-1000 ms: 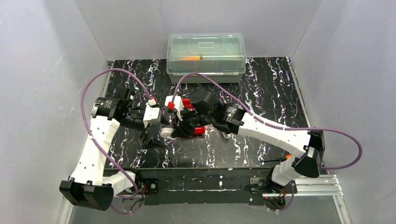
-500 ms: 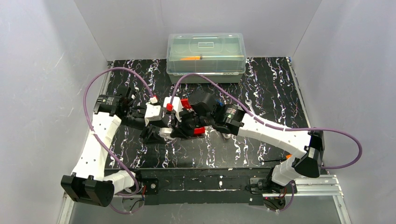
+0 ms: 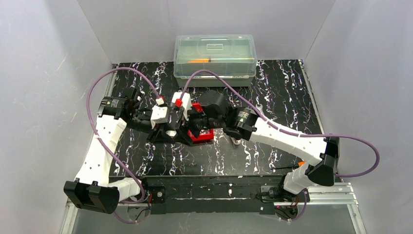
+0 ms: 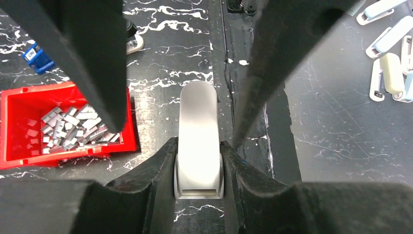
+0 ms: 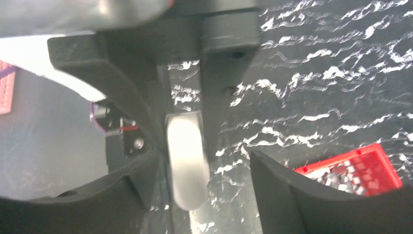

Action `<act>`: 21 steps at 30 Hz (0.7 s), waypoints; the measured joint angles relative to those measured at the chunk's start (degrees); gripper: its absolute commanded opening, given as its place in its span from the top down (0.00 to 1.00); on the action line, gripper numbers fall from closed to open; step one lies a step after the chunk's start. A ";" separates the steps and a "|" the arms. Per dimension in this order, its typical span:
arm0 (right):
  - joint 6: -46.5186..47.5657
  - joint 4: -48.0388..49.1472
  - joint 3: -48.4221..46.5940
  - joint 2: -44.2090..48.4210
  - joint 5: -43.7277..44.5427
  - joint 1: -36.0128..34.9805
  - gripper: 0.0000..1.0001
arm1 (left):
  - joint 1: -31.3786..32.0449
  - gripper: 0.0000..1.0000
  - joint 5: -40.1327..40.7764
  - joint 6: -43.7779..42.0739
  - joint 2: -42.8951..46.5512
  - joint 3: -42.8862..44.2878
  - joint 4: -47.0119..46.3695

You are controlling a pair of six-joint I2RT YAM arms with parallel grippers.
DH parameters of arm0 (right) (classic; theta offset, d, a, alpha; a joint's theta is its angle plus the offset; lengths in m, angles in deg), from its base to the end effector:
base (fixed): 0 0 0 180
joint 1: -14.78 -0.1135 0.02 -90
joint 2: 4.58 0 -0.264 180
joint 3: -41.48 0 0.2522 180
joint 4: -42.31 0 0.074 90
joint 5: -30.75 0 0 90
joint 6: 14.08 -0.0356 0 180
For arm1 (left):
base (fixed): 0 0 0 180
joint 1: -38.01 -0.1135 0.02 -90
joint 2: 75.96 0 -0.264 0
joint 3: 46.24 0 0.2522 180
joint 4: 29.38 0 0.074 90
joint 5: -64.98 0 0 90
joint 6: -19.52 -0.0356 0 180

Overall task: Load the staples into the stapler
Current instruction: Open the stapler at the center of the board.

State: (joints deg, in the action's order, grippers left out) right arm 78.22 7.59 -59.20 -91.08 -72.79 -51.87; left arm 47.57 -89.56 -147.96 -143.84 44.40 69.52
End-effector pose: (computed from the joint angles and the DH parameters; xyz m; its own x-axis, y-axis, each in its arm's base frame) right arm 0.1311 0.3247 0.4007 -0.0996 -0.3293 -0.9390 -0.9843 0.1710 0.0445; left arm 0.1668 -0.0607 0.3689 0.0704 0.4137 -0.9077 0.9963 -0.0733 0.0438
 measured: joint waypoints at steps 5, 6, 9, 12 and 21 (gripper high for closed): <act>-10.29 8.74 6.93 5.18 -4.37 7.34 0.18 | -0.04 1.00 -1.16 2.60 2.14 0.13 -5.53; -12.02 9.99 8.15 6.27 -5.03 9.14 0.18 | -0.07 1.00 -1.38 3.21 2.58 0.39 -6.78; -19.19 15.96 11.85 8.90 -9.11 16.68 0.19 | 0.04 1.00 -2.47 5.75 4.87 0.44 -10.51; -26.62 22.58 15.13 9.88 -13.55 22.32 0.22 | 0.04 1.00 -3.91 9.14 7.58 0.44 -15.93; -45.83 40.17 20.24 8.31 -23.63 25.70 0.30 | 0.04 1.00 -6.60 18.47 9.99 0.39 -30.73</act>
State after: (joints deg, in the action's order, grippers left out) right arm 32.39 47.77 -38.96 -82.77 -96.42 -26.17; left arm 47.61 -96.16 -129.49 -133.85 44.79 38.79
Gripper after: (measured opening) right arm 0.727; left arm 0.297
